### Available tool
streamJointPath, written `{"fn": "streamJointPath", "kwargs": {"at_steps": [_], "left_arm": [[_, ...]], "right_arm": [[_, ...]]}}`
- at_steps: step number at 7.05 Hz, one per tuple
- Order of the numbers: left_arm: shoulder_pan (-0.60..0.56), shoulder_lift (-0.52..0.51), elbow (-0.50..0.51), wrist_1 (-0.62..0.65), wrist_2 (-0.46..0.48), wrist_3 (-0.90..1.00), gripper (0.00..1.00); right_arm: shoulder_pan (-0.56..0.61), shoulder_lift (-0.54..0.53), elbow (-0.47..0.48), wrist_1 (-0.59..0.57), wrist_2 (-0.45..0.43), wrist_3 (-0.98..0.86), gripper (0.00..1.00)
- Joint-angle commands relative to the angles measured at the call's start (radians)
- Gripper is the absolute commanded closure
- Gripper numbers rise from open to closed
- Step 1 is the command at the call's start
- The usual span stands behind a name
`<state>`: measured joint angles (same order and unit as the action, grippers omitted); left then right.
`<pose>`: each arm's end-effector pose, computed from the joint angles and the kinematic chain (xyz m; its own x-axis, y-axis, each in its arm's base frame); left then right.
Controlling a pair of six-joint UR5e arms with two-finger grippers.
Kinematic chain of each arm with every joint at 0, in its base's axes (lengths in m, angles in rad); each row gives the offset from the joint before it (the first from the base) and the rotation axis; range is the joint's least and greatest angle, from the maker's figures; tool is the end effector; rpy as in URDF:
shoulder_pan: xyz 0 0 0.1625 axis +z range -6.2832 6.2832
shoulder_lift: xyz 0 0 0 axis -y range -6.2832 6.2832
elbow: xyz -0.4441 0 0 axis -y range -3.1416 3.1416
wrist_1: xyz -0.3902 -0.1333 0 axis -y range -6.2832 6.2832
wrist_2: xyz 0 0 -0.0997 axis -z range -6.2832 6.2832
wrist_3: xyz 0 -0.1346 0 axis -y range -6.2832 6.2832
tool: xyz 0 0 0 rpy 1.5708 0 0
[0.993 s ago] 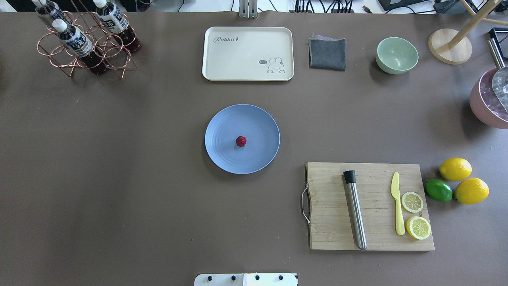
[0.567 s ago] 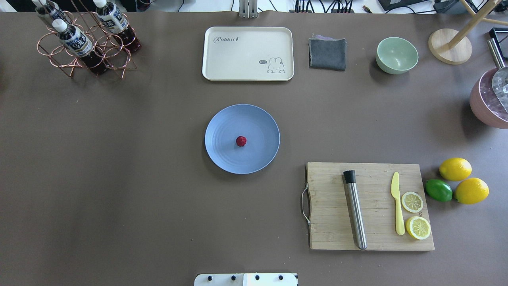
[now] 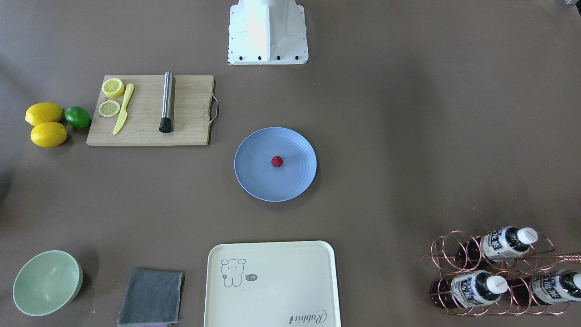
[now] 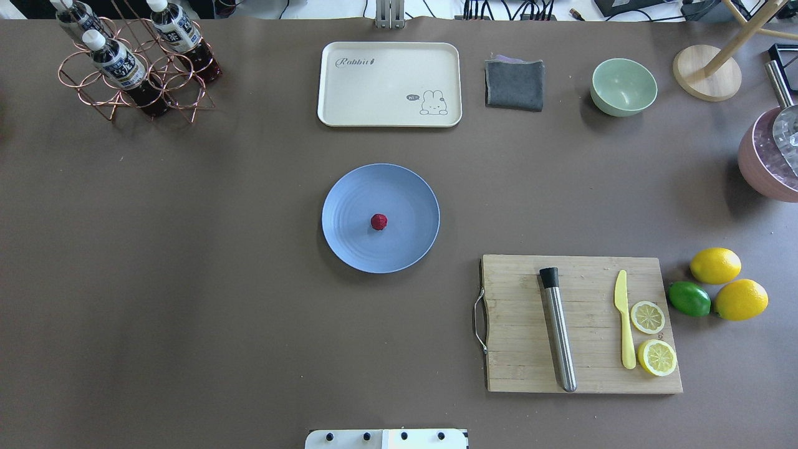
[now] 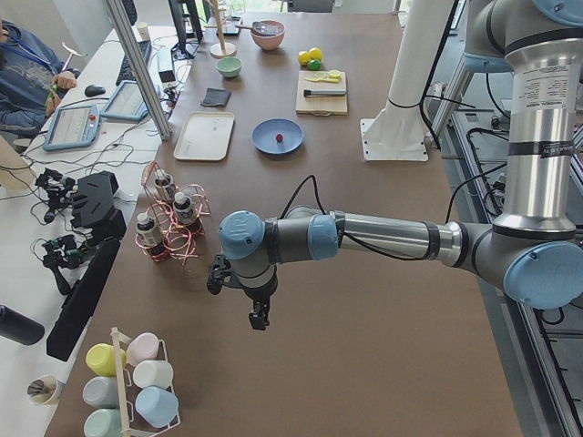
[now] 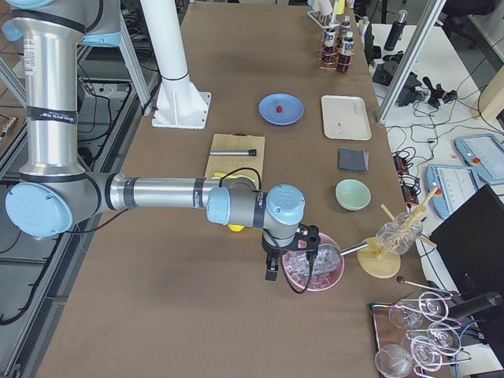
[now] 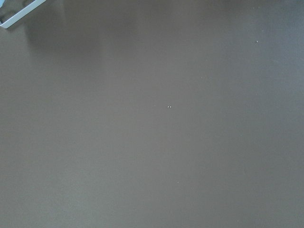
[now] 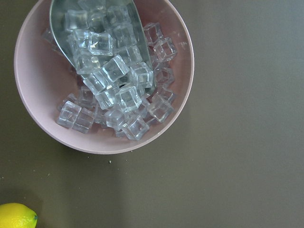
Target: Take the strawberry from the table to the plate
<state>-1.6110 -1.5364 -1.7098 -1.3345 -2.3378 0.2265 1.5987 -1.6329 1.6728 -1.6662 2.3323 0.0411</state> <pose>-0.0583 -0.4569 0.6748 0.7064 0.1055 -0.6999 -0.1219 0.9922 0.0265 0.0531 -0.4552 0.6930 0.7207 0.0994 0.6861 -0.0575 0.9948 -0.0837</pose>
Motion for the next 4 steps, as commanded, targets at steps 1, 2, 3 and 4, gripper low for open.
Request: {"fn": "streamJointPath", "kwargs": {"at_steps": [1, 2, 3, 4], "left_arm": [[0.0, -0.001, -0.001, -0.002, 0.0, 0.001, 0.02], [0.0, -0.001, -0.001, -0.002, 0.0, 0.001, 0.02], [0.0, -0.001, -0.001, -0.002, 0.0, 0.001, 0.02], [0.0, -0.001, 0.001, -0.002, 0.0, 0.001, 0.02]], "right_arm": [[0.0, -0.001, 0.001, 0.003, -0.001, -0.001, 0.0], [-0.002, -0.001, 0.001, 0.003, -0.001, -0.003, 0.0], [-0.002, -0.001, 0.001, 0.005, -0.001, -0.004, 0.0], [-0.002, -0.001, 0.001, 0.005, -0.001, -0.006, 0.0]]}}
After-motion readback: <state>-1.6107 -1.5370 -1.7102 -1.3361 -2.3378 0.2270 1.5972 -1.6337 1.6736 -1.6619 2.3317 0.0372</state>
